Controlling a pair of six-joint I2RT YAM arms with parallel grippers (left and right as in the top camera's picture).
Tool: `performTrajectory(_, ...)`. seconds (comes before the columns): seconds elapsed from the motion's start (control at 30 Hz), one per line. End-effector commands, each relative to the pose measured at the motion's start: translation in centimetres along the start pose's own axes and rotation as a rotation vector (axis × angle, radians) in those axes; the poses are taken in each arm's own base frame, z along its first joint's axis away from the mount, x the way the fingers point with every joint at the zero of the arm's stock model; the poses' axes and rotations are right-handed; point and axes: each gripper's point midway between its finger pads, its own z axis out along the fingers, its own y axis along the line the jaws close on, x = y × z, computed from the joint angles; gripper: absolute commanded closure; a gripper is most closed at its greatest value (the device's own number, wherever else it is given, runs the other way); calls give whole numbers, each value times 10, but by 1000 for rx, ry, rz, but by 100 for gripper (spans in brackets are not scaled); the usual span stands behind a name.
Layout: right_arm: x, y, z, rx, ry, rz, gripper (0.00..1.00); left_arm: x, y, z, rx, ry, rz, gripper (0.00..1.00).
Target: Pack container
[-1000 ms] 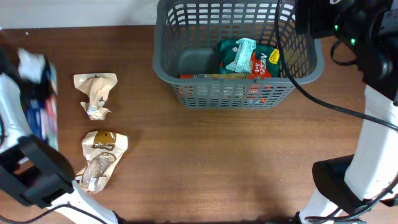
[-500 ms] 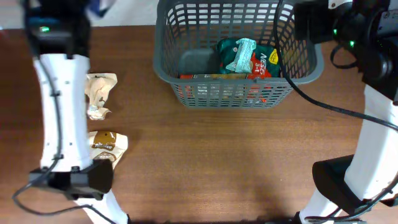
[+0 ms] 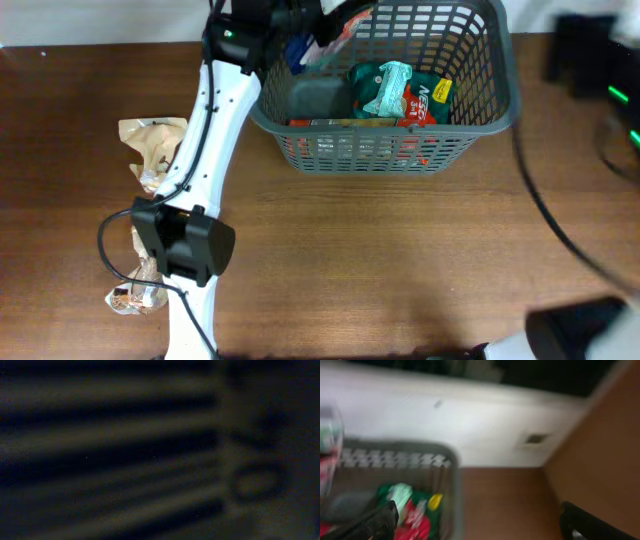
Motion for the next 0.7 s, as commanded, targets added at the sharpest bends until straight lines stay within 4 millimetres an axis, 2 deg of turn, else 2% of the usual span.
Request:
performTrajectory(0.0,7,-88,-74,299,-82,176,1,-1,-7,-2,40,-10,0,99)
performTrajectory(0.07,19,-124,-102,464,-106,316,1,7,-11,0,57,8,-22,98)
performTrajectory(0.17,40,-167,-148,711,-162,515,1,21,-20,3,95,38,-38,98)
performTrajectory(0.23,54,-187,-179,867,-212,631,1,32,-29,6,135,56,-35,98)
performTrajectory(0.3,64,-197,-199,967,-249,693,1,47,-36,10,167,83,-48,98)
performTrajectory(0.47,68,-204,-215,1041,-289,737,1,91,-52,25,228,157,-138,99)
performTrajectory(0.6,71,-207,-212,1100,-279,737,1,115,-61,34,258,190,-181,98)
performTrajectory(0.67,74,-207,-198,1132,-247,729,1,123,-64,37,269,198,-191,98)
